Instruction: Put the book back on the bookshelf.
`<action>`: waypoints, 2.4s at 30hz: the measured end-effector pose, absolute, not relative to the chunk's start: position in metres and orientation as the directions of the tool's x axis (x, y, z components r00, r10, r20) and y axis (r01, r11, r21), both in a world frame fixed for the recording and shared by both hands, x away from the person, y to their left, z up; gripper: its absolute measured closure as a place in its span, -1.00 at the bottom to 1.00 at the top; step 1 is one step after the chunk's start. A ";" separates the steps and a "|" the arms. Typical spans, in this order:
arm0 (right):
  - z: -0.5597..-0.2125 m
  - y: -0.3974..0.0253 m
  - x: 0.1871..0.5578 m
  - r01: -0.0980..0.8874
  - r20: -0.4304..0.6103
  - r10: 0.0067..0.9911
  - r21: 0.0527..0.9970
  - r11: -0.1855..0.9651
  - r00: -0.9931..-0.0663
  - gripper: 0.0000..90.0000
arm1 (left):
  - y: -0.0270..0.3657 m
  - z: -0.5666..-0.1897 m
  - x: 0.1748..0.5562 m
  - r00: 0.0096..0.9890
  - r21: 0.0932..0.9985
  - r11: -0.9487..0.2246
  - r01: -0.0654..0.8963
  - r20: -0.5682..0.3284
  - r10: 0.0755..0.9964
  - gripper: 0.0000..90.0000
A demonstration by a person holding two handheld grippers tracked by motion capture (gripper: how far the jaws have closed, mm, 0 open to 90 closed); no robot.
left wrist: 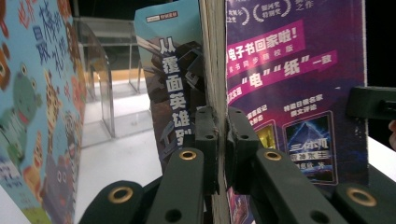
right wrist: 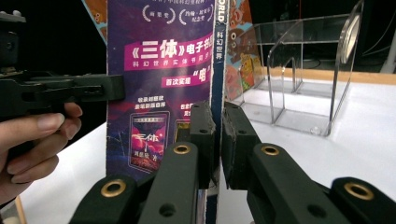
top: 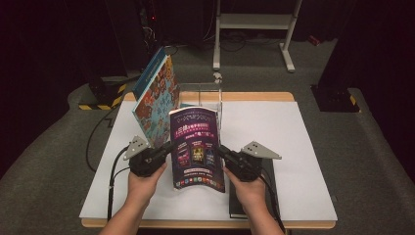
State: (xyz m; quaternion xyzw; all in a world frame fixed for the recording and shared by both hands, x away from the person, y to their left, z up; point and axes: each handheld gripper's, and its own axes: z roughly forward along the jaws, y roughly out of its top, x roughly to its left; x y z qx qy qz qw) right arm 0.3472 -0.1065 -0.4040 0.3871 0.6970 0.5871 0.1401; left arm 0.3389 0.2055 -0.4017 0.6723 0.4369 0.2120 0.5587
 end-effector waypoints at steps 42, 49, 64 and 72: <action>-0.413 -0.096 0.393 0.297 0.178 0.764 0.955 0.019 -0.620 0.85 | 0.200 -0.406 0.371 0.527 0.980 -0.068 0.185 -0.040 0.849 0.90; -0.423 -0.100 0.391 0.309 0.183 0.765 0.951 0.022 -0.617 0.84 | 0.199 -0.414 0.366 0.532 0.983 -0.070 0.168 -0.030 0.846 0.90; -0.430 -0.112 0.368 0.298 0.188 0.757 0.955 0.009 -0.626 0.80 | 0.204 -0.416 0.340 0.558 0.987 -0.086 0.136 -0.004 0.830 0.88; -0.433 -0.111 0.346 0.272 0.175 0.746 0.962 0.009 -0.643 0.73 | 0.209 -0.418 0.322 0.555 0.987 -0.089 0.137 -0.002 0.832 0.87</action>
